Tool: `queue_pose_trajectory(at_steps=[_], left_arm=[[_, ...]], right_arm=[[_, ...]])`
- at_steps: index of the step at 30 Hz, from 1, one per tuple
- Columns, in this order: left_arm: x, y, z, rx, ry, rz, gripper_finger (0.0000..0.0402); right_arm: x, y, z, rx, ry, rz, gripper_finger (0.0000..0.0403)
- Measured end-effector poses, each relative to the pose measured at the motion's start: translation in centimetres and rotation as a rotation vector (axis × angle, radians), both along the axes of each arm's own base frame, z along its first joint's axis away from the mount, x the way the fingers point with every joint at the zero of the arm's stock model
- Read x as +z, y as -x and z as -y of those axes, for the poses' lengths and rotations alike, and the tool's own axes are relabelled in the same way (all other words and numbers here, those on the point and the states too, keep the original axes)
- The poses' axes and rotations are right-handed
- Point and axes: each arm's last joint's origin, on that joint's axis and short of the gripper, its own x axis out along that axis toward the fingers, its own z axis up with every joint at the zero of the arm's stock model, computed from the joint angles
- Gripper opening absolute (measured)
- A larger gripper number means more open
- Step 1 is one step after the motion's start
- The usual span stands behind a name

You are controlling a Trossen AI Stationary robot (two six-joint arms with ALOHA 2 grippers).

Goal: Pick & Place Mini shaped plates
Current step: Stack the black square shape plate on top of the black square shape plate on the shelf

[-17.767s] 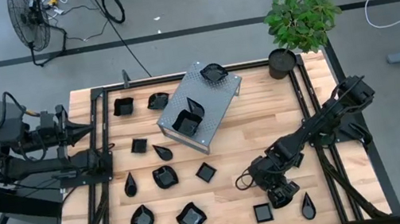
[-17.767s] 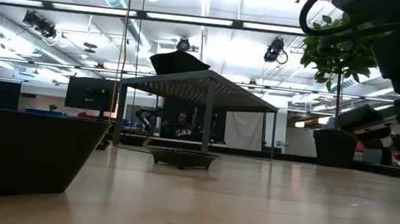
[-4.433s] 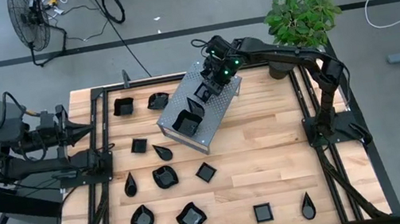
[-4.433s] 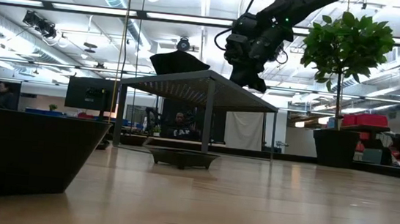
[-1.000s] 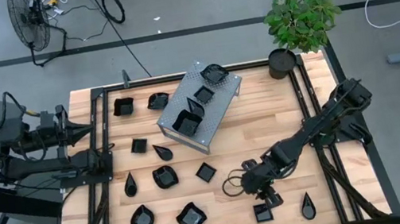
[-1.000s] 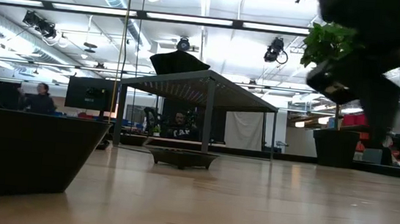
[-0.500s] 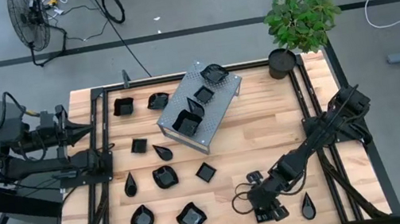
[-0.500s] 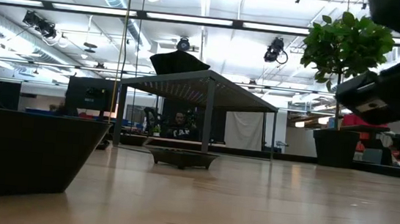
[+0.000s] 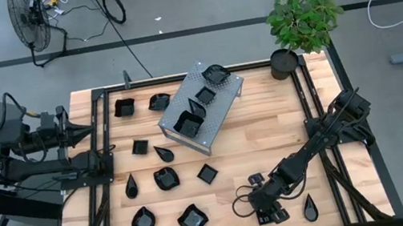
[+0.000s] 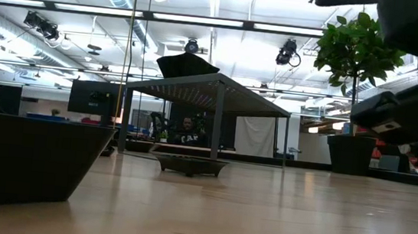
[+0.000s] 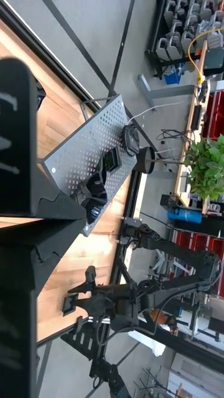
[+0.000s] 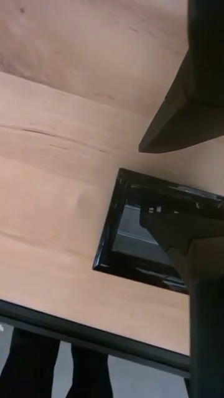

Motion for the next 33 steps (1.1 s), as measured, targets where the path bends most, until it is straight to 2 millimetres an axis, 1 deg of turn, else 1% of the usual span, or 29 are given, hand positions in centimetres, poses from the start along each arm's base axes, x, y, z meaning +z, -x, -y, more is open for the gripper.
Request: queue_pose_trajectory(at_steps=[3,8,11,15,20,26,28,33], left_arm=[[0.0,0.0,0.0,0.001,0.0,0.0,0.0005],[0.0,0.0,0.0,0.0,0.0,0.0,0.0005],[0.0,0.0,0.0,0.0,0.0,0.0,0.0005],[0.0,0.0,0.0,0.0,0.0,0.0,0.0005],[0.0,0.0,0.0,0.0,0.0,0.0,0.0005],[0.0,0.0,0.0,0.0,0.0,0.0,0.0005],[0.0,0.0,0.0,0.0,0.001,0.0,0.0005],[0.0,0.0,0.0,0.0,0.0,0.0,0.0005]], right_arm=[[-0.7,0.4,0.3,-0.026,-0.019,-0.012,0.0168],[-0.8,0.5,0.3,-0.056,-0.032,-0.024,0.0168],[-0.8,0.4,0.3,-0.06,-0.037,-0.021,0.0161],[-0.8,0.4,0.3,-0.073,-0.041,-0.024,0.0131],[-0.5,0.4,0.5,-0.073,-0.054,-0.022,0.0077],[0.1,-0.1,1.2,-0.09,-0.079,-0.015,0.0012],[0.5,-0.3,1.6,-0.1,-0.086,-0.004,0.0005],[1.4,-1.0,2.9,-0.133,-0.108,0.019,0.0003]])
